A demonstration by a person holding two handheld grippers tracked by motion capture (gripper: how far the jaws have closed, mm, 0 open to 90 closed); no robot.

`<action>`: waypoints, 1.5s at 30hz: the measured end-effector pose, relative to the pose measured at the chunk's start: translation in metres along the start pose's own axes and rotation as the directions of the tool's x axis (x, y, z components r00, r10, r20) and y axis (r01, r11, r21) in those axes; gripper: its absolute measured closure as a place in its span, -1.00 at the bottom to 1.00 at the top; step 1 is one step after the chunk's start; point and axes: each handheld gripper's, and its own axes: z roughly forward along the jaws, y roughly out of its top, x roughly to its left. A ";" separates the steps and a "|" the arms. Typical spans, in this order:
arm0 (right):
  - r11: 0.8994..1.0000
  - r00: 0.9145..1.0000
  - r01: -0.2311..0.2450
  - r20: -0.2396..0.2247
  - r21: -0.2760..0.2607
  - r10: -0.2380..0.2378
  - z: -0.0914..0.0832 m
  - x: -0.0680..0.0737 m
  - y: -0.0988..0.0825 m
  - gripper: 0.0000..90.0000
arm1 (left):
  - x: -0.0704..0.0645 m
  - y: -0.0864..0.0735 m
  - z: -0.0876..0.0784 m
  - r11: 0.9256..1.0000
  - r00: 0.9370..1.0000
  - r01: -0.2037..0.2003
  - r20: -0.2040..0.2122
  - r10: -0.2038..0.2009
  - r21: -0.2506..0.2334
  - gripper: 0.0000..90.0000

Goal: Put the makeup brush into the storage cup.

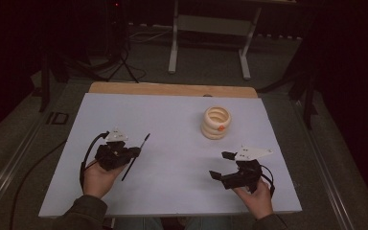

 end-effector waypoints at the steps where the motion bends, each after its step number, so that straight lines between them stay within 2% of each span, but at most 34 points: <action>1: 1.000 1.000 -0.005 -0.009 -0.006 0.005 0.000 0.001 0.003 -0.66 | -0.002 0.001 0.000 1.000 1.000 -0.009 0.009 0.009 -0.003 0.92; 4: 1.000 0.999 -0.008 -0.033 -0.012 0.008 0.005 0.003 0.012 -0.66 | -0.006 0.003 0.000 0.999 0.999 -0.023 0.043 0.025 -0.040 0.92; 8: 1.000 0.998 0.006 -0.064 0.005 -0.005 0.013 0.005 0.022 -0.58 | -0.013 0.005 0.000 0.997 0.996 -0.050 0.065 0.054 -0.060 0.92; 14: 0.999 0.994 0.040 -0.107 0.015 -0.039 0.027 0.012 0.034 -0.56 | -0.019 0.005 -0.002 0.993 0.991 -0.057 0.112 0.069 -0.105 0.92; 18: 0.998 0.988 0.059 -0.145 0.014 -0.056 0.038 0.019 0.041 -0.51 | -0.023 0.004 -0.003 0.989 0.987 -0.060 0.141 0.079 -0.133 0.92; 25: 0.997 0.980 0.069 -0.190 0.023 -0.063 0.054 0.029 0.045 -0.48 | -0.029 0.004 -0.001 0.983 0.983 -0.060 0.159 0.087 -0.171 0.92; 28: 0.996 0.974 0.074 -0.216 0.040 -0.064 0.066 0.036 0.047 -0.41 | -0.037 0.007 0.003 0.980 0.979 -0.064 0.181 0.099 -0.188 0.92; 31: 0.996 0.968 0.075 -0.241 0.037 -0.064 0.072 0.040 0.048 -0.30 | -0.045 0.010 0.007 0.977 0.975 -0.077 0.189 0.115 -0.197 0.92; 33: 0.996 0.966 0.079 -0.248 0.038 -0.067 0.074 0.042 0.050 -0.27 | -0.048 0.011 0.009 0.975 0.974 -0.071 0.198 0.114 -0.213 0.92; 36: 0.997 0.962 0.059 -0.268 0.039 -0.046 0.079 0.045 0.050 -0.23 | -0.055 0.014 0.012 0.971 0.971 -0.076 0.204 0.123 -0.225 0.92; 43: 0.998 0.953 0.037 -0.301 0.050 -0.020 0.089 0.050 0.048 0.02 | -0.069 0.020 0.018 0.962 0.967 -0.073 0.218 0.133 -0.262 0.91; 45: 0.998 0.950 0.017 -0.311 0.055 0.001 0.091 0.050 0.047 0.11 | -0.072 0.022 0.019 0.959 0.967 -0.080 0.214 0.141 -0.271 0.92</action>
